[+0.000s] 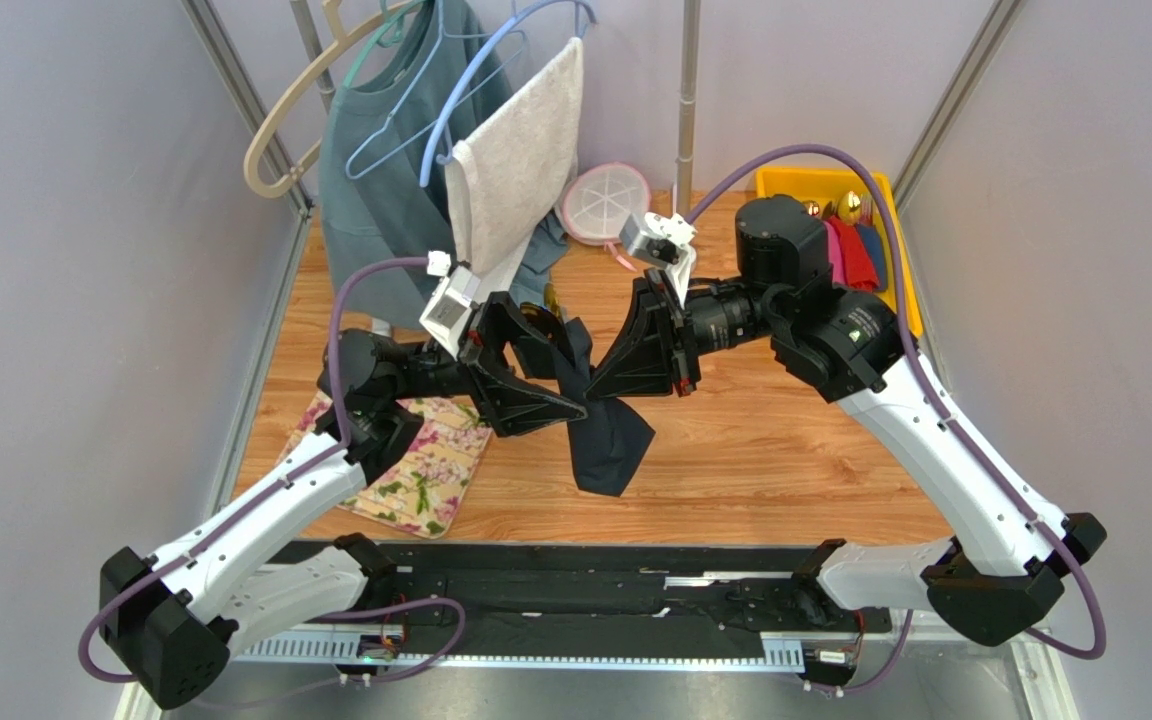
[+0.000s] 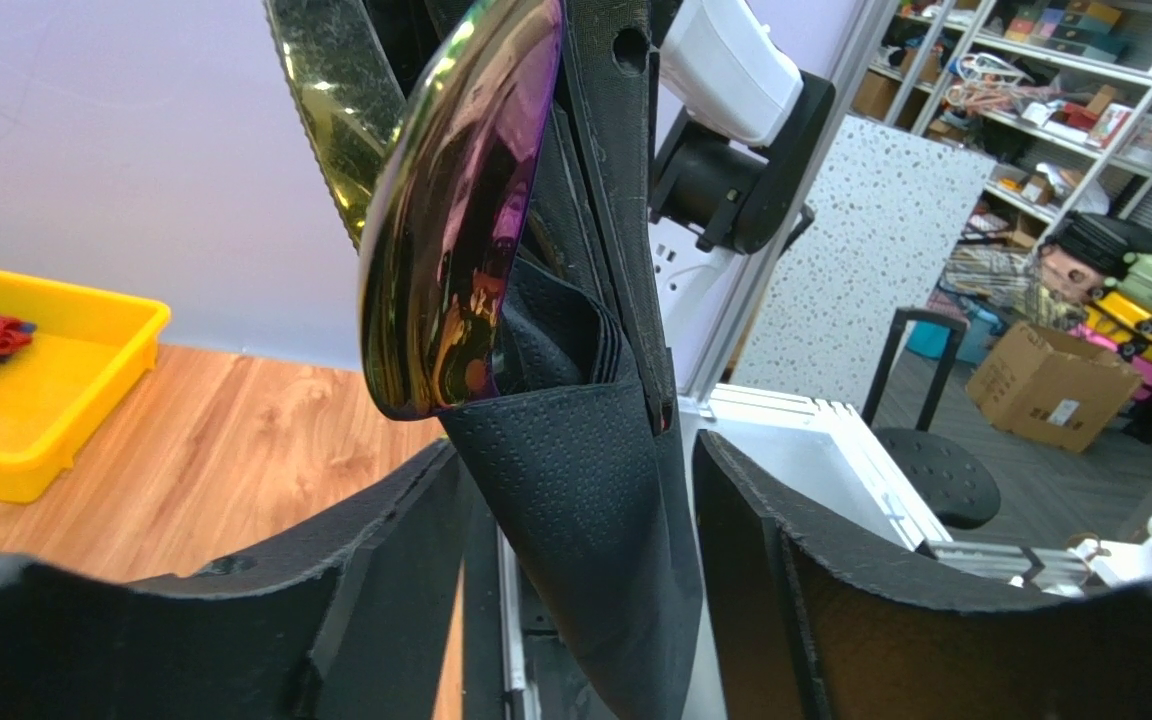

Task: Place the utensils on the paper napkin and roll it up

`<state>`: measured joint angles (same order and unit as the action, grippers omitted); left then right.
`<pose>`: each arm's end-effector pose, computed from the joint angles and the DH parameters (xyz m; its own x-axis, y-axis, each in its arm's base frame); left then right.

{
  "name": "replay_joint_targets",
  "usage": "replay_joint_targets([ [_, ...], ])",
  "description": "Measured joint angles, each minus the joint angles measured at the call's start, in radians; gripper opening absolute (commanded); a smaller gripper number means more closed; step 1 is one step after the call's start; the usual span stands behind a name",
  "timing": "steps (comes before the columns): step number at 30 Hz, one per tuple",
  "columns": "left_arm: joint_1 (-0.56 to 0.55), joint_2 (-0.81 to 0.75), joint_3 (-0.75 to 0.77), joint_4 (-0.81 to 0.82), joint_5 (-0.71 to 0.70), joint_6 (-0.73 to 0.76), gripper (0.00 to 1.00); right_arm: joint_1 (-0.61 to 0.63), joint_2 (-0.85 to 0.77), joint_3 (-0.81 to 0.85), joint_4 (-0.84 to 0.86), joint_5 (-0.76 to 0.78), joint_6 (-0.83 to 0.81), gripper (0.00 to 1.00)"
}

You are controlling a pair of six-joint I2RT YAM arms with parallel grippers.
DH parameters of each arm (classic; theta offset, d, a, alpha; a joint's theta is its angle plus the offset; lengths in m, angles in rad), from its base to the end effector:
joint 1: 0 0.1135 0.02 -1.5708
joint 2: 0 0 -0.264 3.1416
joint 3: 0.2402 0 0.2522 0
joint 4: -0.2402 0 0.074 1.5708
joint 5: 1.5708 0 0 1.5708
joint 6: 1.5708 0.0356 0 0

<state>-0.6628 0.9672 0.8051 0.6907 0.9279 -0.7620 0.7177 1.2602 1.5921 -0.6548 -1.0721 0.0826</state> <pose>0.1432 -0.1479 0.3986 -0.3432 -0.2572 -0.9034 0.9355 -0.1800 -0.3041 0.1585 0.1799 0.4725 -0.3159 -0.2234 -0.9221 -0.9190 -0.1695 0.3560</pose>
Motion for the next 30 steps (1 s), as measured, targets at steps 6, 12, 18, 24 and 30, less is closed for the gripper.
replay_joint_targets([
  [6, -0.003, 0.000, 0.000, 0.000, -0.006, -0.010, 0.36, 0.000, 0.000, 0.000, 0.000, 0.010, -0.002, 0.00],
  [12, -0.003, 0.000, 0.000, 0.010, 0.009, -0.027, 0.01, 0.000, -0.008, 0.000, -0.008, 0.056, -0.007, 0.00],
  [18, -0.004, 0.000, 0.000, 0.008, 0.003, -0.028, 0.00, 0.003, -0.028, -0.004, -0.017, 0.105, -0.012, 0.00],
  [24, 0.002, -0.002, 0.000, -0.040, -0.010, -0.022, 0.00, 0.004, -0.039, -0.008, -0.019, 0.159, -0.009, 0.66],
  [30, 0.045, 0.000, 0.000, -0.110, -0.014, -0.025, 0.00, -0.039, -0.078, -0.026, -0.012, 0.227, -0.006, 0.83],
])
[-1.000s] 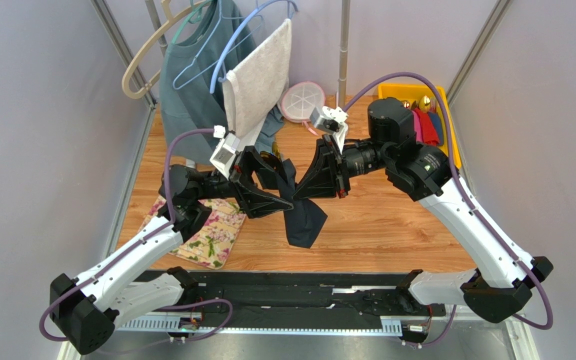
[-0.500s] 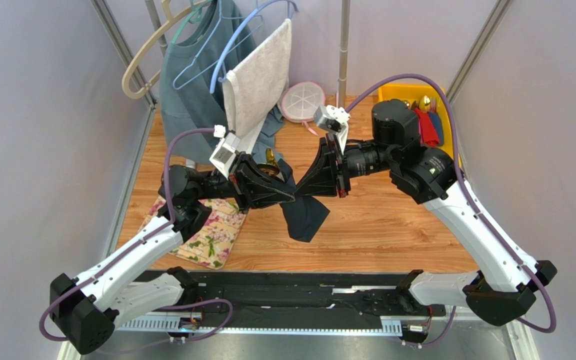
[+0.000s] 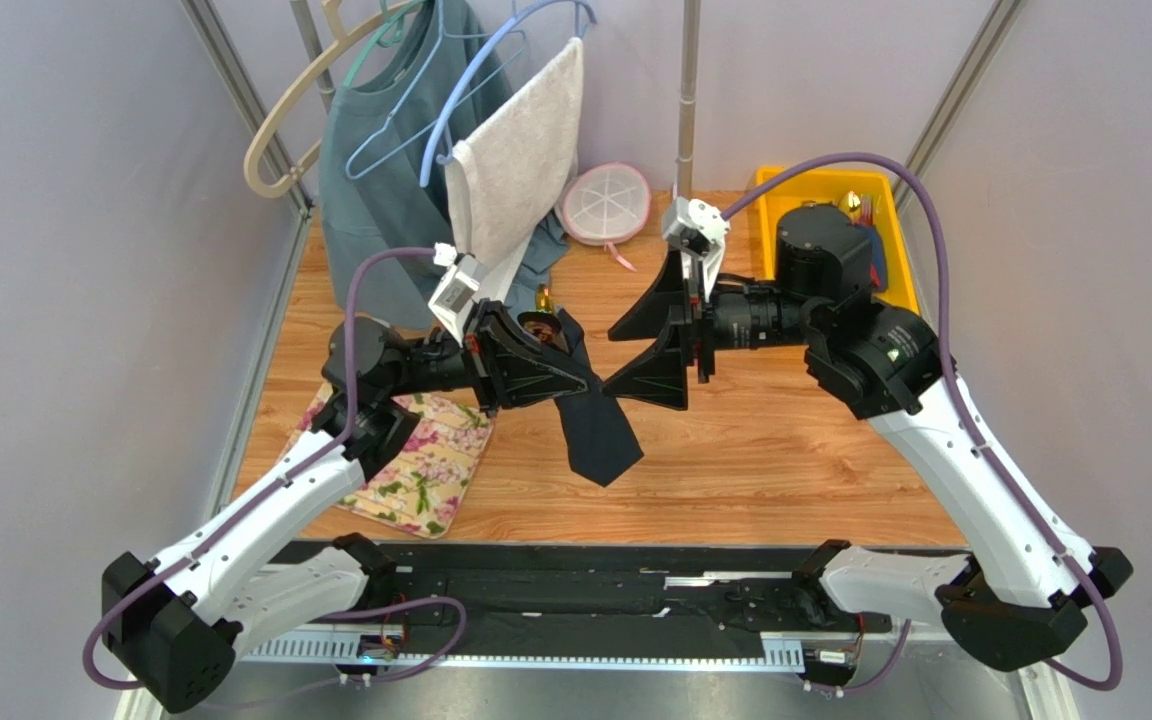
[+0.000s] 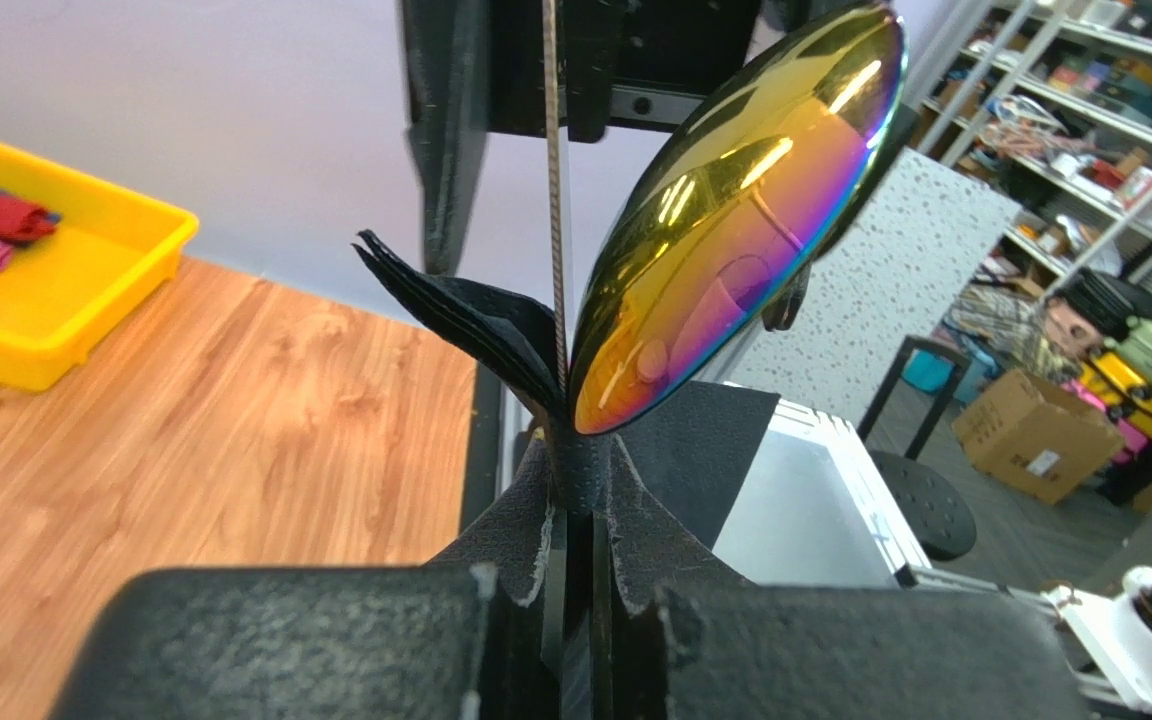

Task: Place the utensils on the paper napkin and roll it up

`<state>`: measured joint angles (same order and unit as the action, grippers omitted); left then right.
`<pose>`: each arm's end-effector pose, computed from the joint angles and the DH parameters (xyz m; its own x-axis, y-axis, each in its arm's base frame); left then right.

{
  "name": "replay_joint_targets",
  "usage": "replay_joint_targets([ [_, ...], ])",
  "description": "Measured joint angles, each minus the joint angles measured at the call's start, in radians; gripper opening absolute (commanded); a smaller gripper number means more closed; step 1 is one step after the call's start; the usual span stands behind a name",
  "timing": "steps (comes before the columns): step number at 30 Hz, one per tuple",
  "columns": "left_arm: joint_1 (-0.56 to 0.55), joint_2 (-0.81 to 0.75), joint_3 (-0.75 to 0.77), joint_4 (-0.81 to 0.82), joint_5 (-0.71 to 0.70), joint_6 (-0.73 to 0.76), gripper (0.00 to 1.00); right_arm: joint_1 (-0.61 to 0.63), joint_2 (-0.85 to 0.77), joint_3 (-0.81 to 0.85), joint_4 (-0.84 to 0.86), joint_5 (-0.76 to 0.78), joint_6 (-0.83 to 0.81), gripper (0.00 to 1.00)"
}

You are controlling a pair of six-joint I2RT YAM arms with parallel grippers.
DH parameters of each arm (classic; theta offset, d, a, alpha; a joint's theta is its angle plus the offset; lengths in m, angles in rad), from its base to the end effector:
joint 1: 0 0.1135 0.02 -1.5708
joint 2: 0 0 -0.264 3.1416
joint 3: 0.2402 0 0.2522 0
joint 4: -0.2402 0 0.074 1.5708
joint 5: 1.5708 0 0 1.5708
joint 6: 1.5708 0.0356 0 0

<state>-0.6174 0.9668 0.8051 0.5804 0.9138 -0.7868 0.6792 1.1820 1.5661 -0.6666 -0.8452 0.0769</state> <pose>0.1541 -0.1440 0.3895 -0.4340 -0.2223 -0.8731 0.9009 -0.1108 -0.4196 0.1531 0.1579 0.4780 -0.2912 -0.1696 -0.9415 -0.9563 0.0783 0.2817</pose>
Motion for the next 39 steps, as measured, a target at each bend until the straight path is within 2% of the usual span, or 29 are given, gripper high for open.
replay_joint_targets([
  [3, 0.032, 0.004, 0.003, -0.033, -0.006, 0.000, 0.00, -0.019, -0.032, -0.043, -0.004, 0.014, -0.001, 0.87],
  [5, 0.045, 0.013, 0.009, -0.047, -0.011, -0.001, 0.00, -0.026, -0.055, -0.085, -0.010, 0.021, -0.002, 0.94],
  [10, 0.062, 0.042, 0.038, -0.094, -0.034, -0.004, 0.00, -0.027, -0.080, -0.146, -0.010, 0.031, 0.010, 0.96],
  [12, 0.063, 0.047, 0.045, -0.115, -0.040, -0.004, 0.00, -0.027, -0.079, -0.153, -0.009, 0.041, 0.015, 0.90],
  [14, 0.065, 0.048, 0.053, -0.137, -0.045, -0.004, 0.00, -0.027, -0.076, -0.159, -0.010, 0.060, 0.015, 0.72],
  [15, 0.068, 0.048, 0.057, -0.146, -0.047, -0.004, 0.00, -0.027, -0.074, -0.159, -0.011, 0.068, 0.012, 0.59],
  [17, 0.072, 0.048, 0.062, -0.159, -0.050, -0.003, 0.00, -0.027, -0.070, -0.161, -0.013, 0.082, 0.007, 0.45],
  [18, 0.076, 0.048, 0.064, -0.164, -0.051, -0.003, 0.00, -0.027, -0.069, -0.164, -0.014, 0.088, 0.004, 0.35],
  [21, 0.090, 0.047, 0.069, -0.174, -0.052, -0.003, 0.00, -0.028, -0.069, -0.179, -0.018, 0.098, -0.002, 0.20],
  [23, 0.097, 0.045, 0.069, -0.174, -0.052, -0.004, 0.00, -0.028, -0.069, -0.184, -0.025, 0.104, -0.008, 0.17],
  [24, 0.098, 0.045, 0.069, -0.174, -0.052, -0.004, 0.00, -0.028, -0.069, -0.186, -0.031, 0.106, -0.011, 0.12],
  [26, 0.101, 0.044, 0.069, -0.174, -0.052, -0.005, 0.00, -0.028, -0.069, -0.187, -0.035, 0.112, -0.020, 0.11],
  [37, 0.111, 0.026, 0.069, -0.171, -0.051, -0.020, 0.00, -0.042, -0.069, -0.187, -0.111, 0.119, -0.072, 0.15],
  [38, 0.111, 0.026, 0.069, -0.170, -0.051, -0.021, 0.00, -0.042, -0.069, -0.187, -0.118, 0.119, -0.076, 0.13],
  [39, 0.113, 0.026, 0.069, -0.169, -0.051, -0.021, 0.00, -0.043, -0.069, -0.187, -0.127, 0.119, -0.079, 0.07],
])
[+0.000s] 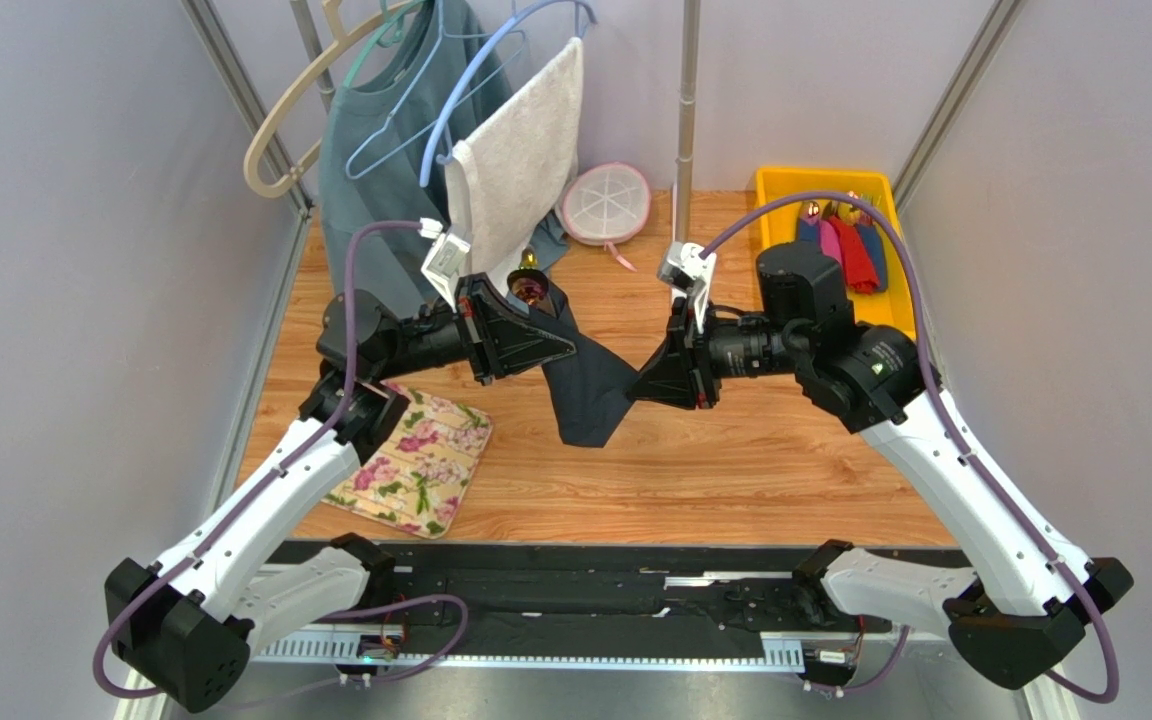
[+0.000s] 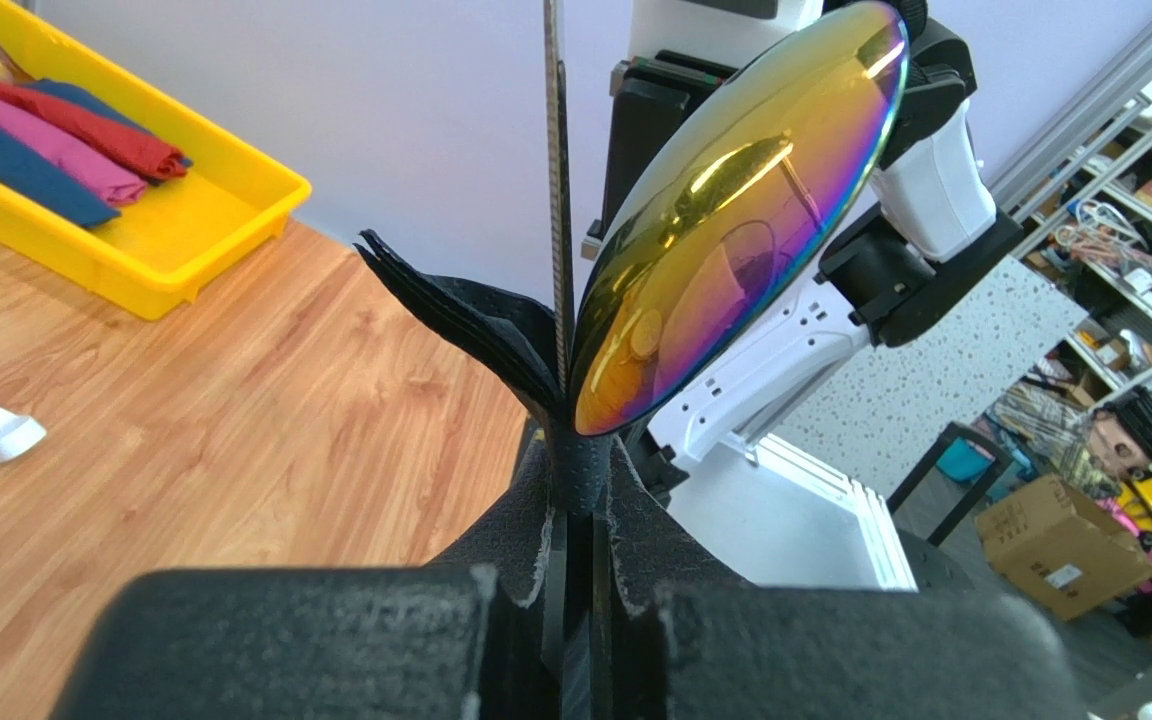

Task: Place the utensils on the paper napkin and roll it up

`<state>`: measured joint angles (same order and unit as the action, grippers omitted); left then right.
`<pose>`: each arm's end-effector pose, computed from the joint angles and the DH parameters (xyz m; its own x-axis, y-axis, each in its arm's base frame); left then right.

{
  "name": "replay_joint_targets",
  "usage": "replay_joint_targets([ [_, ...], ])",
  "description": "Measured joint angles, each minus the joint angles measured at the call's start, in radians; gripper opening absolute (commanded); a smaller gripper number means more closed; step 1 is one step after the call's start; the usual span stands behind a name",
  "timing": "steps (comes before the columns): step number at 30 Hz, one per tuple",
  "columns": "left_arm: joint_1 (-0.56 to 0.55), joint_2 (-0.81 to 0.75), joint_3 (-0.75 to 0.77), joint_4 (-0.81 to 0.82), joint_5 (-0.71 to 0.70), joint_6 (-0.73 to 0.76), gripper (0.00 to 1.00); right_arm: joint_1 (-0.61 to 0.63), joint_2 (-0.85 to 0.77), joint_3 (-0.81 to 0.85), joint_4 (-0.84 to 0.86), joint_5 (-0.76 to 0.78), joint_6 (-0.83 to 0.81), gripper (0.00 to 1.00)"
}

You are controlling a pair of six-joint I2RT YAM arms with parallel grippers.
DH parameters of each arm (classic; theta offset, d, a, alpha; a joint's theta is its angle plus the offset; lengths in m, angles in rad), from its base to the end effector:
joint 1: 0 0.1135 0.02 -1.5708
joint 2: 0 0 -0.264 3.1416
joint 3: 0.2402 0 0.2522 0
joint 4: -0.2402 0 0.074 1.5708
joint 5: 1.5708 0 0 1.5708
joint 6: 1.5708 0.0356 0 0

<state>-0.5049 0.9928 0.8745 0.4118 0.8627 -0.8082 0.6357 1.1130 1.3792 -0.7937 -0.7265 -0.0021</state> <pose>0.1787 -0.1296 0.3934 -0.5127 -0.2539 -0.8202 0.8400 0.0491 -0.5403 0.1556 0.1442 0.4220 -0.4031 -0.2994 -0.8648 -0.9065 0.2601 0.3326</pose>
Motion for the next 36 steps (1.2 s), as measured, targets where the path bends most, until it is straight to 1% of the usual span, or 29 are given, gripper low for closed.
replay_joint_targets([
  [1, 0.002, 0.000, 0.000, 0.000, 0.000, -0.002, 0.00, 0.000, 0.000, 0.000, -0.007, 0.000, -0.004, 0.02],
  [2, 0.003, 0.000, 0.000, 0.001, 0.000, -0.002, 0.00, 0.000, 0.000, 0.000, -0.012, 0.000, -0.009, 0.00],
  [14, 0.003, 0.001, 0.000, 0.055, 0.031, -0.050, 0.00, -0.009, 0.011, -0.001, 0.001, -0.005, -0.034, 0.00],
  [20, -0.008, 0.027, 0.005, 0.094, 0.054, -0.093, 0.00, -0.010, 0.074, -0.026, 0.075, -0.048, -0.043, 0.00],
  [24, -0.025, 0.047, 0.020, 0.101, 0.056, -0.110, 0.00, -0.010, 0.112, -0.039, 0.137, -0.114, -0.027, 0.00],
  [30, -0.034, 0.054, 0.039, 0.116, 0.064, -0.134, 0.00, 0.005, 0.113, -0.089, 0.258, -0.196, 0.018, 0.00],
  [36, -0.043, 0.073, 0.039, 0.116, 0.079, -0.148, 0.00, 0.059, 0.111, -0.141, 0.368, -0.224, 0.076, 0.00],
])
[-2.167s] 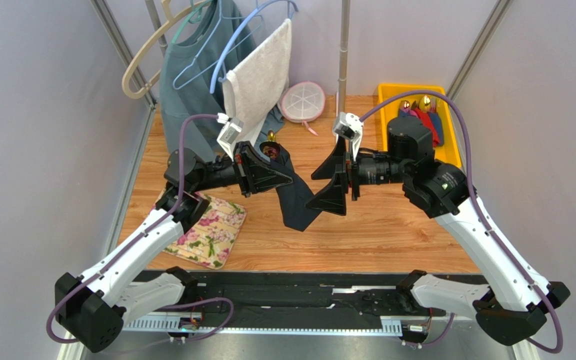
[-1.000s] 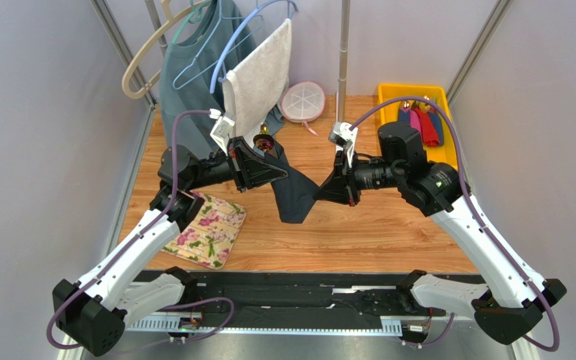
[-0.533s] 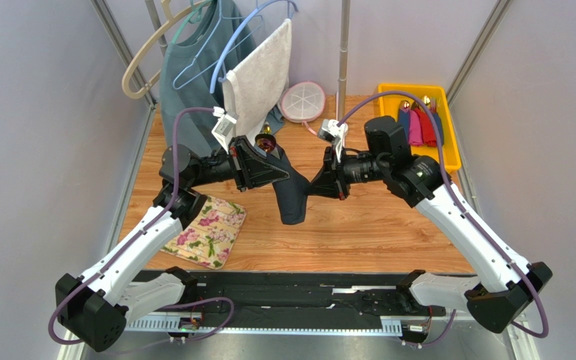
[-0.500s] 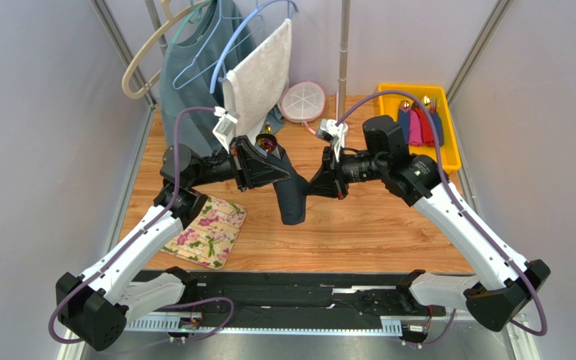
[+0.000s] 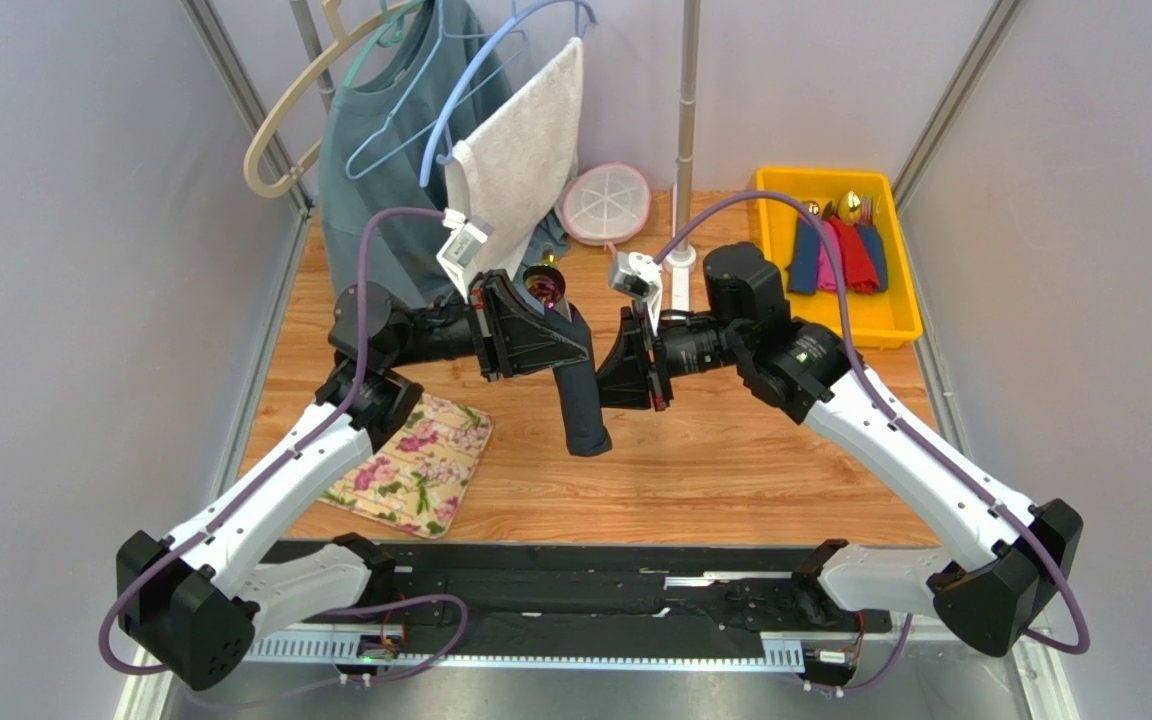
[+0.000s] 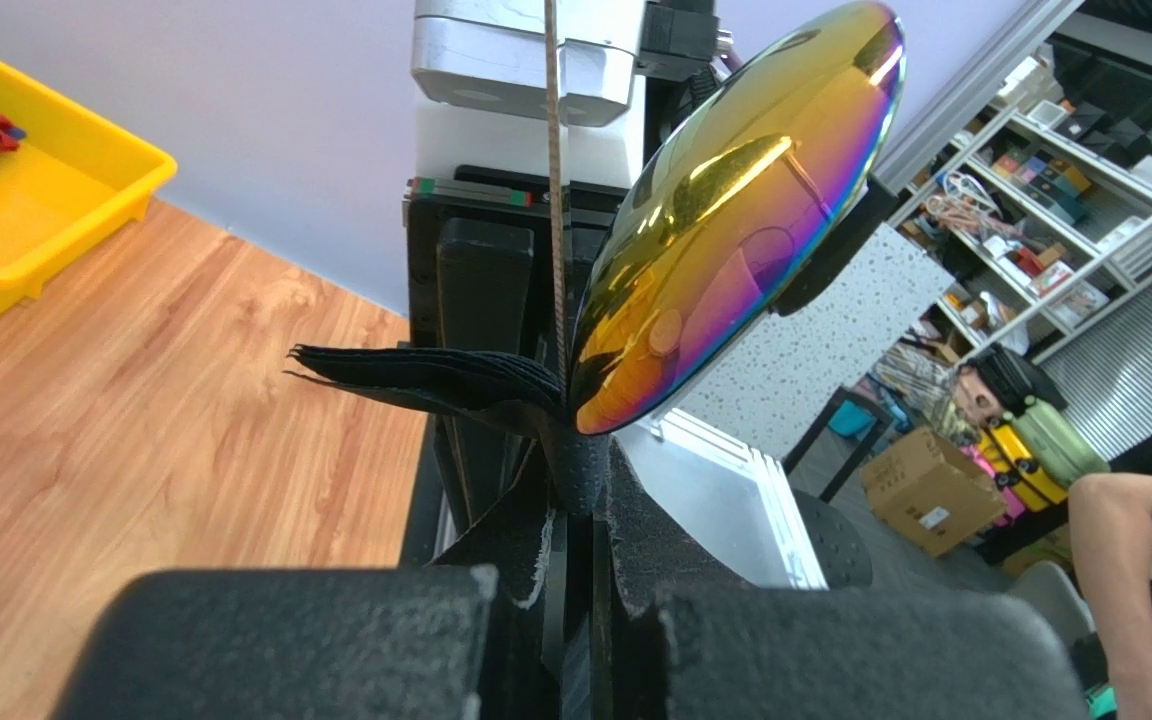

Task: Place the utensils on the paper napkin and roll it up

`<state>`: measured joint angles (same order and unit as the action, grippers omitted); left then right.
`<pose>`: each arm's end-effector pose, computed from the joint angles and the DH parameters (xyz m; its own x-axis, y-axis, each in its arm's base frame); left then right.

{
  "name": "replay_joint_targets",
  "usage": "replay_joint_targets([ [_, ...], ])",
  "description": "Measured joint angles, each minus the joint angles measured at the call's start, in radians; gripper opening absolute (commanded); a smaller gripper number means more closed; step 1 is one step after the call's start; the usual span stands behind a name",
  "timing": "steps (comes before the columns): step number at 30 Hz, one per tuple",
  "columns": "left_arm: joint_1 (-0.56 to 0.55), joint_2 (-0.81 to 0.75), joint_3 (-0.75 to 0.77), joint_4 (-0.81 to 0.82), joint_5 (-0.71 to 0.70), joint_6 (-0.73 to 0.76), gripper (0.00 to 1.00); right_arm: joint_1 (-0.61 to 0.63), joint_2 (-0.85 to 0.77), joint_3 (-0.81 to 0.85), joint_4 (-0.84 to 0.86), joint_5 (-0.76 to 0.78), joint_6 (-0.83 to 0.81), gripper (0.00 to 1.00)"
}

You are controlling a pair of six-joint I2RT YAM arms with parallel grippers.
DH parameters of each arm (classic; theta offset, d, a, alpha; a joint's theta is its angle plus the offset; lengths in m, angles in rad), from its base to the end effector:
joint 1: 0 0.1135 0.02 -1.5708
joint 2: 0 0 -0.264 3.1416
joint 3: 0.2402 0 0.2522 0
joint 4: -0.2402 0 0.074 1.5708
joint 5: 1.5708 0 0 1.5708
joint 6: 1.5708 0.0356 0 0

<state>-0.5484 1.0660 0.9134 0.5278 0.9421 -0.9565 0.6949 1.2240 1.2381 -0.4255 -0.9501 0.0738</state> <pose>0.1829 -0.1455 0.4014 -0.5951 -0.1996 -0.7785 0.8024 -0.0930 -0.5895 0.1821 0.1895 0.3874 -0.3760 -0.2576 -0.8901 -0.9199 -0.0117 0.3920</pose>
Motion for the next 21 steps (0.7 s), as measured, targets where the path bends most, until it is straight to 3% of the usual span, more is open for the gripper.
replay_joint_targets([
  [8, 0.000, 0.004, 0.000, 0.000, 0.007, -0.003, 0.00, 0.012, -0.001, -0.019, 0.049, -0.006, 0.044, 0.00],
  [10, 0.000, 0.004, 0.000, -0.008, 0.001, 0.000, 0.00, -0.005, -0.002, -0.011, 0.018, 0.008, 0.034, 0.08],
  [14, 0.007, 0.004, -0.002, -0.032, -0.035, 0.006, 0.00, -0.069, -0.008, 0.009, -0.073, 0.055, 0.011, 0.39],
  [21, 0.028, 0.024, -0.005, -0.132, -0.130, 0.066, 0.00, -0.230, -0.023, 0.097, -0.286, 0.254, -0.038, 0.48],
])
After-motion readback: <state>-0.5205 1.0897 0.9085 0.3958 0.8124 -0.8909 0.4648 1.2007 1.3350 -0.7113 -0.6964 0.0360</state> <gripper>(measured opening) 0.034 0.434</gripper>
